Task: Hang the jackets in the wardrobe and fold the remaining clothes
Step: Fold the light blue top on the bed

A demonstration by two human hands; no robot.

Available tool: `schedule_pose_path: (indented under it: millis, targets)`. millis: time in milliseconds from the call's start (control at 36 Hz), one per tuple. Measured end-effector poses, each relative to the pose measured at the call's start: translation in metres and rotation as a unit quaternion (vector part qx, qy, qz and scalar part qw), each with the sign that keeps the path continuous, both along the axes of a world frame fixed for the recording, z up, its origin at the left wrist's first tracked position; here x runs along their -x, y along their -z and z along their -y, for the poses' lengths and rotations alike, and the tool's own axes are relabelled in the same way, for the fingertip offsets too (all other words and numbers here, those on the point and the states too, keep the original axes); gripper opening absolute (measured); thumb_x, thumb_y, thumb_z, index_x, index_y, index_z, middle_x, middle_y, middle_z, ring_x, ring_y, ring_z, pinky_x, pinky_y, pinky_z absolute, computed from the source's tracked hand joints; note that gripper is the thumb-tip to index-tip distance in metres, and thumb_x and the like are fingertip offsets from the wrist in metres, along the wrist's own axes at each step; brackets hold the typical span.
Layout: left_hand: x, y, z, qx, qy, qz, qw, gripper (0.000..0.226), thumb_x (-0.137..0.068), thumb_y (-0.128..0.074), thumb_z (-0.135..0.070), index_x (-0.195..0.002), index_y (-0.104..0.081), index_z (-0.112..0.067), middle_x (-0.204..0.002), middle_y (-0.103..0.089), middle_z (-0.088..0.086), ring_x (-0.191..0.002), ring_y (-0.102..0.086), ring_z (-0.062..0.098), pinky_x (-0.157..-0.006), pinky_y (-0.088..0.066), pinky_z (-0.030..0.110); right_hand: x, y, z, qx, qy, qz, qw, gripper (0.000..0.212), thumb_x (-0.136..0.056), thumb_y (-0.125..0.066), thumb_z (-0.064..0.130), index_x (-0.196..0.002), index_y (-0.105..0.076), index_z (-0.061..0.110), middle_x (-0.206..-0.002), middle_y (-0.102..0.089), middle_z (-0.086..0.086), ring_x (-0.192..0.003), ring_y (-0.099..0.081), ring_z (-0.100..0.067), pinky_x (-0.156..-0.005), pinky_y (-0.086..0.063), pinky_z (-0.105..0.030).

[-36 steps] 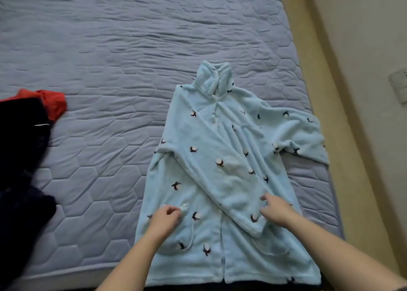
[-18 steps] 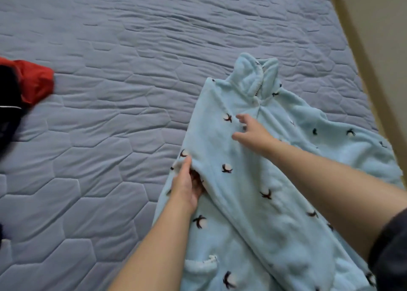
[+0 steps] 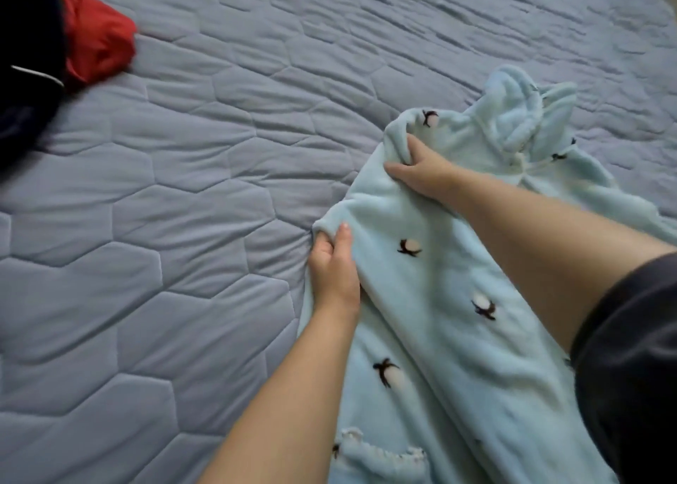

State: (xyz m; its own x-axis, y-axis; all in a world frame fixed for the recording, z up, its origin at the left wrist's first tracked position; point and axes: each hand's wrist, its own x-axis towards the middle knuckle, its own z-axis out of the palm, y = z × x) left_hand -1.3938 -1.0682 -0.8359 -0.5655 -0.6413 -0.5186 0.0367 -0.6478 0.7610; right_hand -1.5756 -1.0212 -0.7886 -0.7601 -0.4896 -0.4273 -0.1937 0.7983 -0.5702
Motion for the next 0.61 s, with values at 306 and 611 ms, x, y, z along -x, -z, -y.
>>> schedule_pose_path:
  millis: [306, 611]
  targets:
    - [-0.085, -0.043, 0.017, 0.414, 0.297, 0.161, 0.845, 0.033, -0.083, -0.042, -0.013, -0.108, -0.063, -0.008, -0.106, -0.064, 0.012, -0.099, -0.061, 0.03, -0.088, -0.048, 0.034, -0.129, -0.022, -0.115, -0.145, -0.088, -0.203, 0.964, 0.061, -0.097, -0.04, 0.038, -0.152, -0.013, 0.032, -0.161, -0.002, 0.002, -0.148, -0.002, -0.02, -0.117, -0.007, -0.051]
    - [-0.273, -0.102, -0.007, 0.236, 0.497, 0.402, 0.732, 0.029, -0.084, -0.069, -0.038, -0.104, -0.055, -0.023, -0.091, -0.063, -0.006, -0.085, -0.06, 0.016, -0.064, -0.045, 0.03, -0.293, -0.051, -0.259, -0.278, -0.145, -0.063, 0.948, 0.064, -0.097, -0.03, 0.05, -0.148, 0.008, 0.041, -0.156, 0.023, 0.005, -0.147, 0.012, -0.028, -0.11, -0.007, -0.065]
